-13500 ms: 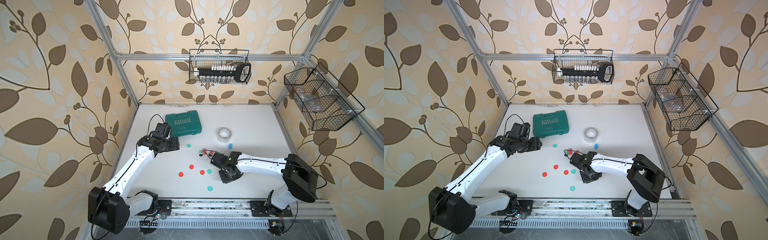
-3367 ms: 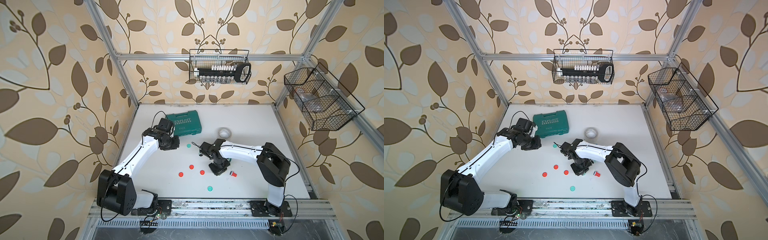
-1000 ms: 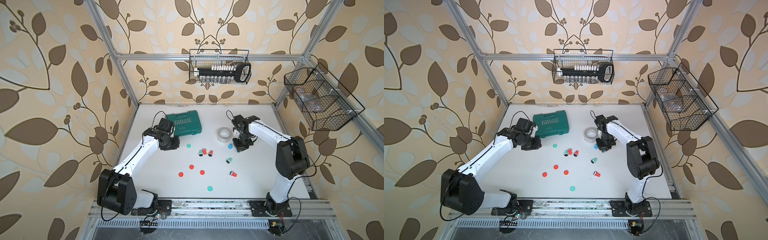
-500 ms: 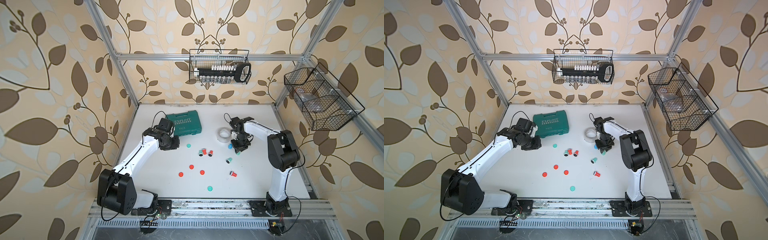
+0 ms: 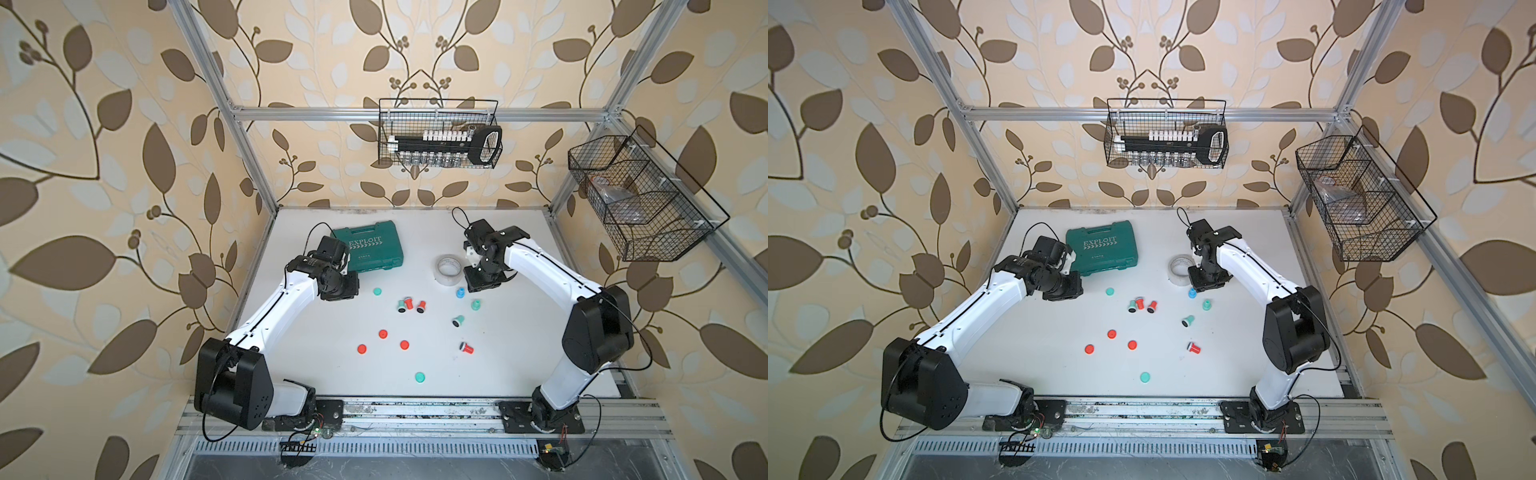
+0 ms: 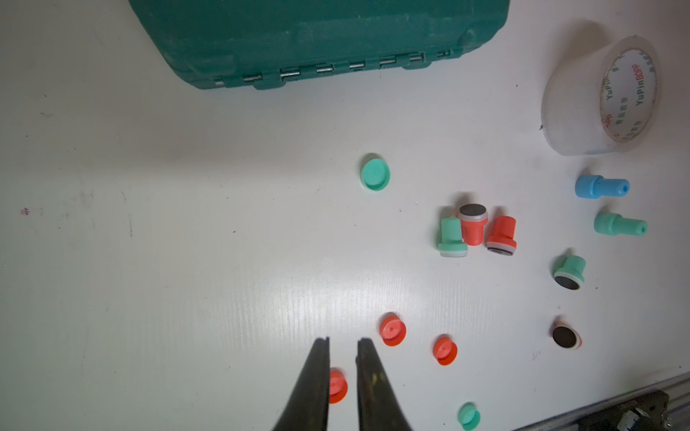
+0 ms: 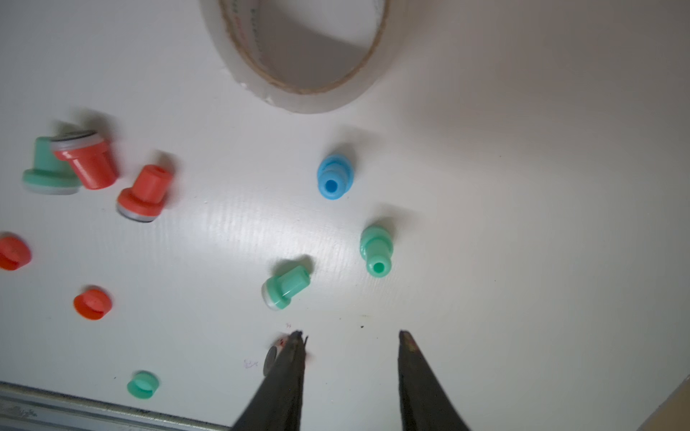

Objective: Close the stamp cap
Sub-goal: Place the stamp at the center of the board, then pick up the stamp from the center of the board.

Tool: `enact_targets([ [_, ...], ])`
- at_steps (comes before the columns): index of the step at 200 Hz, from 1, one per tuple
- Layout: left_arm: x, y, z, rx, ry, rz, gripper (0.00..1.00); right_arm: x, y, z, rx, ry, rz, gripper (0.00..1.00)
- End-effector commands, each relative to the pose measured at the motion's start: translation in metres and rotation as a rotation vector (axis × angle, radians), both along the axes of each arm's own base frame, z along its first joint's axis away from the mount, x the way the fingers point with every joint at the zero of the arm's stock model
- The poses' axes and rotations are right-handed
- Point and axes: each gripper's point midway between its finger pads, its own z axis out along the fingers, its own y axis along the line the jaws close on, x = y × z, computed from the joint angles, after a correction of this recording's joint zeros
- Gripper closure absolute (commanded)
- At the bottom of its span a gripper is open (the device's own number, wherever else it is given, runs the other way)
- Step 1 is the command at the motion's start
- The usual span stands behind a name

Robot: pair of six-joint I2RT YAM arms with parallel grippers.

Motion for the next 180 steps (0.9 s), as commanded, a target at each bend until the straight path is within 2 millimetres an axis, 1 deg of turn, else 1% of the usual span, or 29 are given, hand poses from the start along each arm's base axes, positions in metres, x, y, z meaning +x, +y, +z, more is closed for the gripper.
enact_targets([
  [1,0.000,-0.001,0.001,-0.009,-0.007,-0.018,0.83,-0.028,0.017,-0.009,-0.022,0.041,0.074,0.63],
  [25,-0.001,-0.001,0.003,-0.014,-0.014,-0.018,0.82,-0.040,0.017,-0.023,-0.026,0.067,0.094,0.62],
  [38,-0.001,-0.001,0.003,-0.014,-0.017,-0.019,0.82,-0.047,0.022,-0.031,-0.005,0.085,0.100,0.62],
  [64,-0.001,-0.001,0.005,-0.012,-0.020,-0.017,0.82,-0.055,0.024,-0.043,-0.048,0.089,0.150,0.61],
  [83,-0.001,-0.001,0.005,-0.014,-0.022,-0.018,0.82,-0.050,0.028,-0.050,-0.032,0.077,0.153,0.61],
  [98,-0.001,-0.001,0.004,-0.016,-0.020,-0.019,0.82,-0.047,0.038,-0.053,0.019,0.089,0.119,0.63],
  [110,-0.001,-0.001,0.004,-0.015,-0.018,-0.019,0.82,-0.044,0.049,-0.056,0.061,0.095,0.082,0.66],
  [126,-0.001,-0.001,0.005,-0.013,-0.021,-0.016,0.82,-0.041,0.068,-0.059,0.135,0.094,0.073,0.66],
  [143,-0.002,0.000,0.004,-0.010,-0.020,-0.016,0.82,-0.034,0.076,-0.064,0.161,0.092,0.076,0.63],
  [160,-0.002,0.000,0.004,-0.009,-0.019,-0.016,0.82,-0.029,0.079,-0.070,0.155,0.101,0.095,0.59],
  [180,-0.002,0.000,0.004,-0.009,-0.019,-0.015,0.82,-0.030,0.081,-0.079,0.152,0.126,0.124,0.54],
])
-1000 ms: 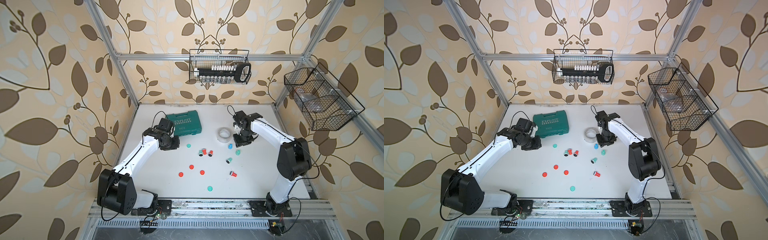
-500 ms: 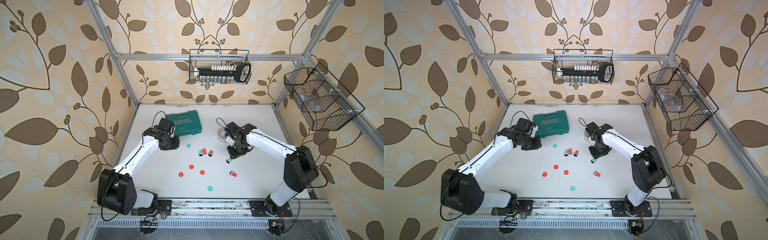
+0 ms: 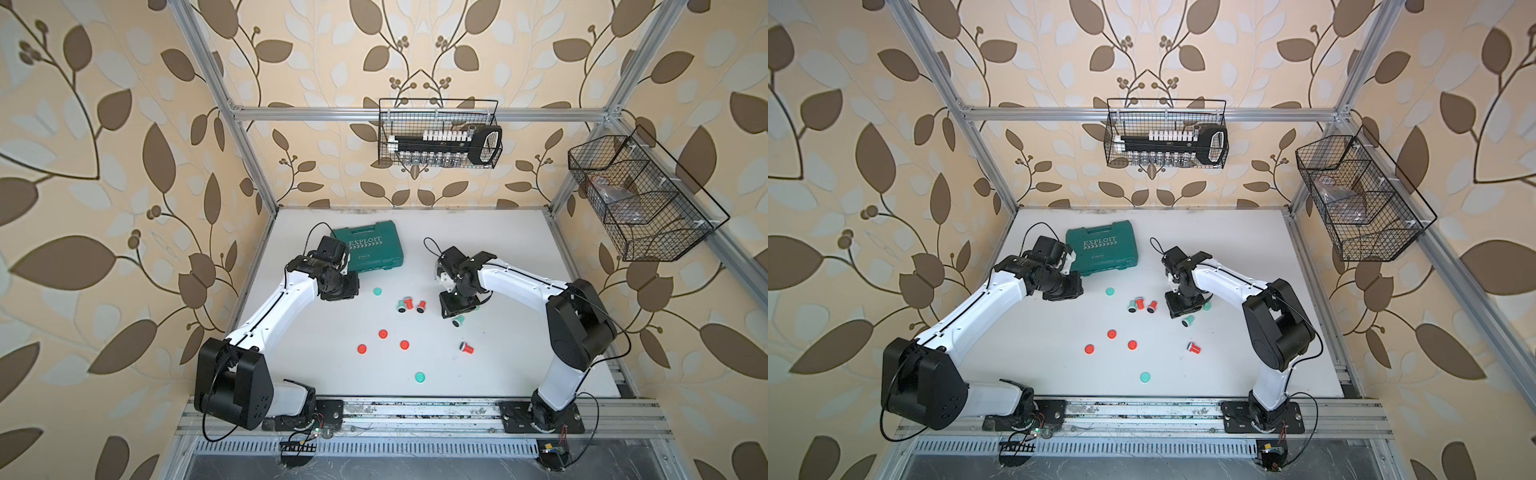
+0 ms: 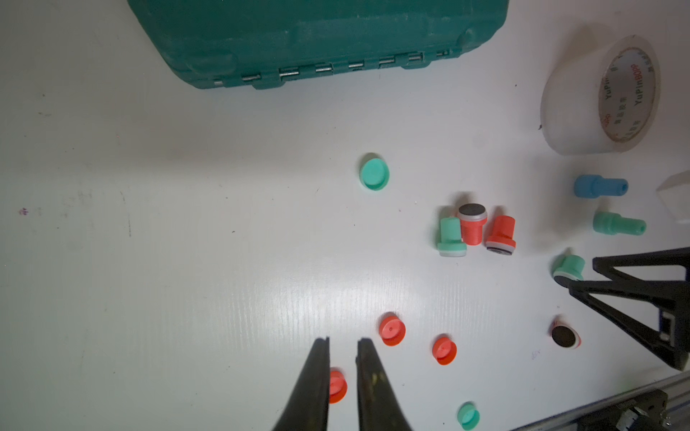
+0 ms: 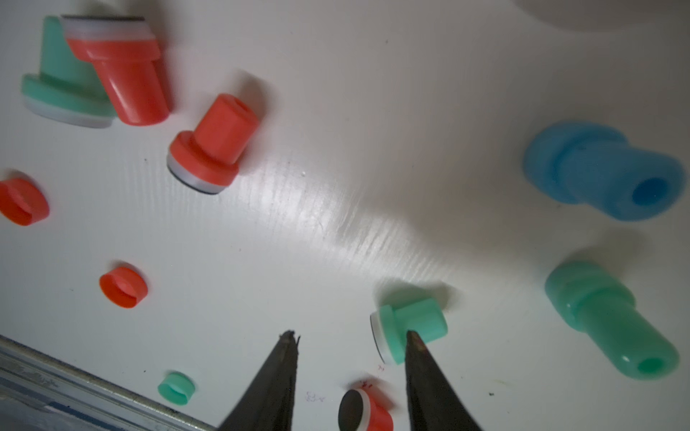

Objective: Close the stamp cap
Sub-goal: Pick up the stamp from the center of the board.

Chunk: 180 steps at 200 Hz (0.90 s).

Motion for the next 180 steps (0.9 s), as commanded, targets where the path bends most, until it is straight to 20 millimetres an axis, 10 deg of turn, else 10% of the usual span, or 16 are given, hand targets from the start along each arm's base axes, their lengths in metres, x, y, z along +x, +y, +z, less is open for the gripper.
enact_targets([
  [1,-0.002,0.000,0.004,-0.008,-0.020,-0.015,0.82,0.007,0.015,-0.003,0.043,0.004,0.028,0.54],
  [180,-0.002,0.000,0.002,-0.009,-0.011,-0.017,0.83,-0.030,-0.019,-0.020,-0.007,0.093,0.014,0.43],
])
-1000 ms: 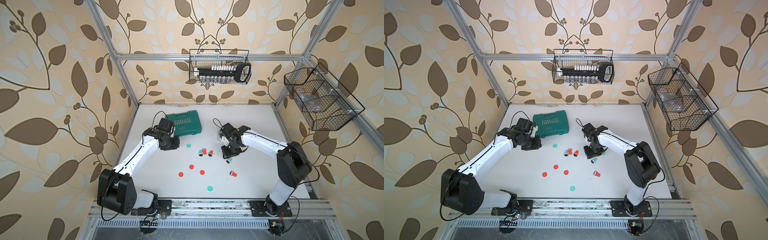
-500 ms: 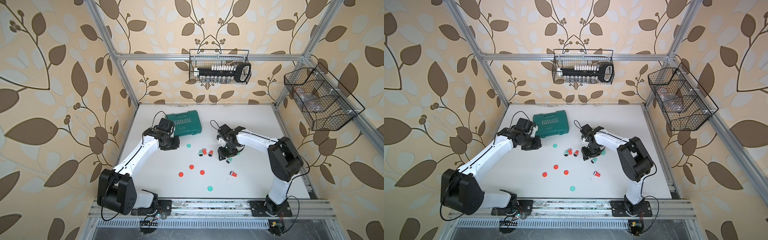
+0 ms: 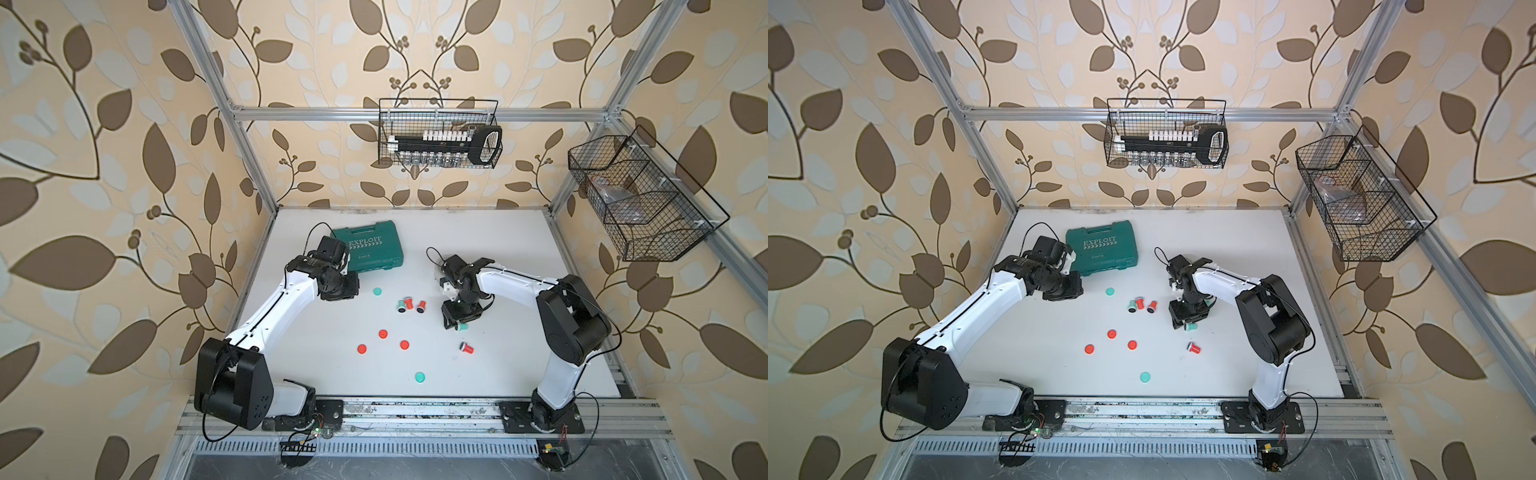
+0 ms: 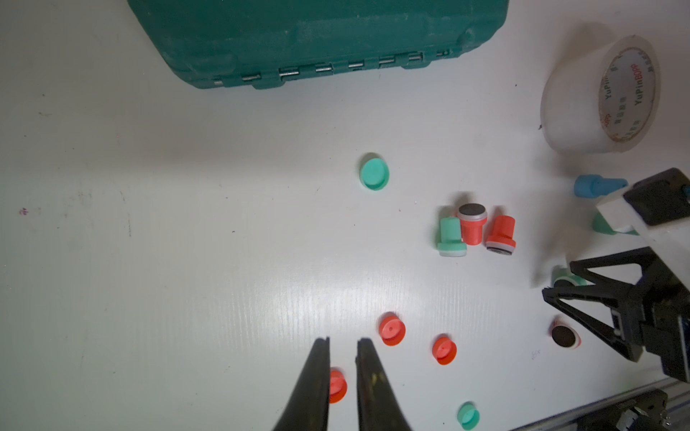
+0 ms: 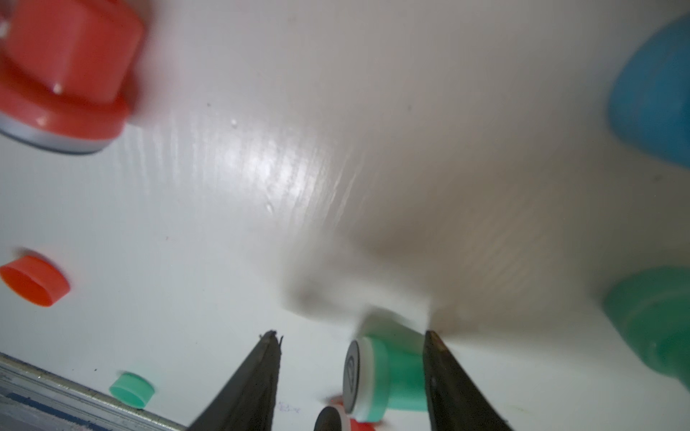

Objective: Close the stamp cap
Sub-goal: Pick up the stamp from the center of the board.

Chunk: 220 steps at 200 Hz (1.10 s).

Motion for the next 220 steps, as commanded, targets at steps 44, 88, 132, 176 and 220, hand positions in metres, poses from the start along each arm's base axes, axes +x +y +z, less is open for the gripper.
enact_targets([
  [44,-0.002,-0.001,0.001,-0.012,-0.007,-0.019,0.83,-0.019,-0.010,0.011,0.010,0.002,-0.004,0.43],
  [88,-0.002,-0.002,0.001,-0.019,-0.006,-0.019,0.83,-0.020,-0.018,0.013,-0.022,-0.028,-0.019,0.43],
  [132,-0.002,-0.004,-0.001,-0.027,0.001,-0.023,0.83,-0.020,-0.014,0.026,-0.006,-0.071,0.051,0.43],
  [176,-0.001,-0.005,-0.001,-0.032,0.005,-0.025,0.83,-0.017,-0.009,0.049,-0.017,-0.161,0.174,0.47],
  [220,-0.001,-0.006,-0.001,-0.036,0.006,-0.027,0.83,-0.018,-0.012,0.060,-0.018,-0.215,0.495,0.50],
])
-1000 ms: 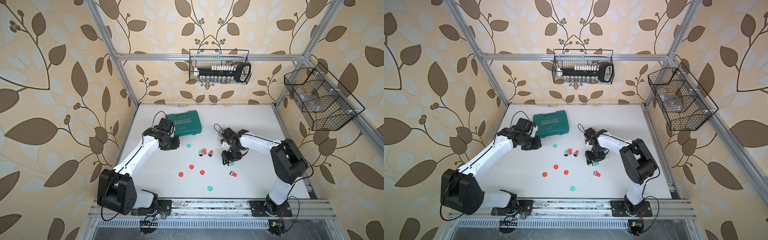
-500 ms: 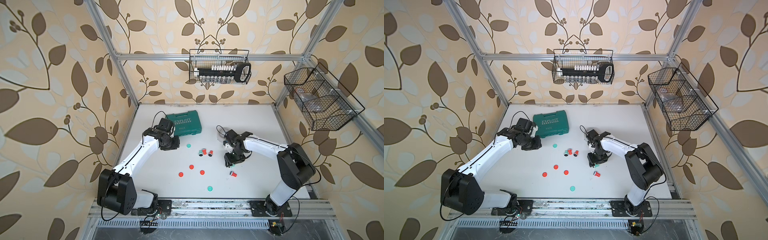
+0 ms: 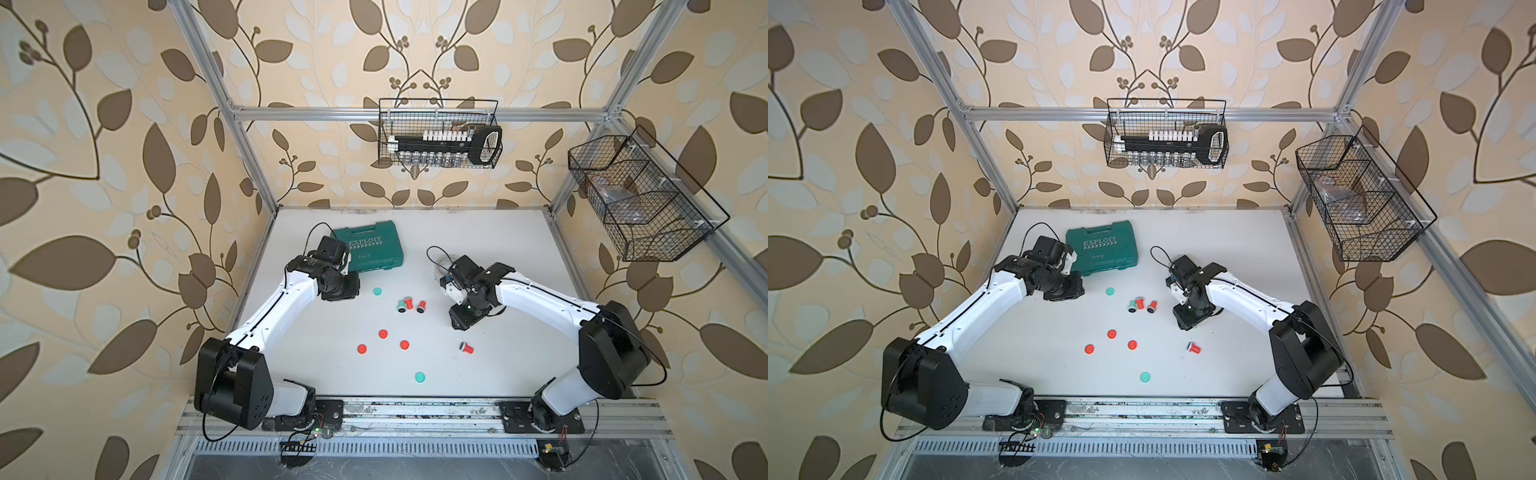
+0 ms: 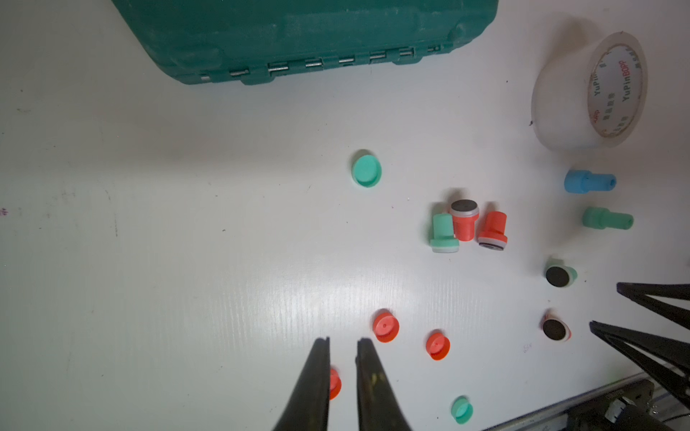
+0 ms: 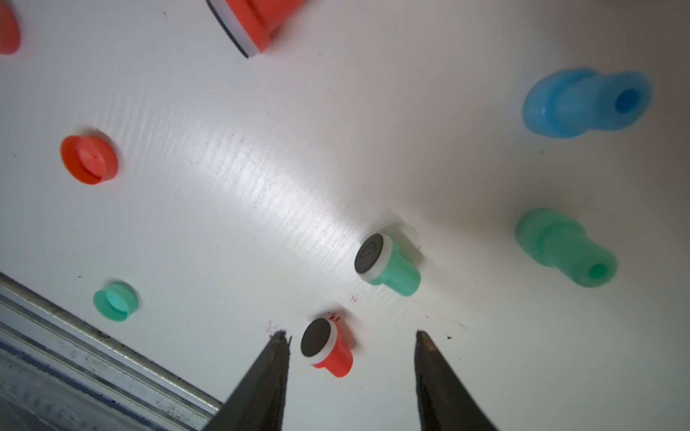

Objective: Close the stamp cap
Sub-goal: Pick up the stamp from the center of the board.

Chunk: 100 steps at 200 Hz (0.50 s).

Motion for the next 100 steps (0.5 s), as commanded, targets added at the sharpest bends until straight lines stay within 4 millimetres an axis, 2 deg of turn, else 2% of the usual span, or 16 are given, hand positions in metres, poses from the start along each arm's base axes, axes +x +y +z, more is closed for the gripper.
enact_targets([
  [1,0.000,-0.002,-0.001,-0.015,-0.001,-0.017,0.83,-0.003,-0.005,0.008,-0.038,-0.033,0.237,0.50],
  [29,0.000,-0.002,-0.001,-0.016,-0.003,-0.018,0.83,0.008,-0.013,0.006,-0.061,-0.097,0.372,0.55],
  [63,0.000,-0.003,-0.001,-0.020,0.000,-0.021,0.83,0.031,-0.014,-0.003,0.010,-0.129,0.359,0.61],
  [100,0.000,-0.003,-0.002,-0.020,0.001,-0.022,0.83,0.026,-0.017,-0.020,0.001,-0.094,0.401,0.62],
])
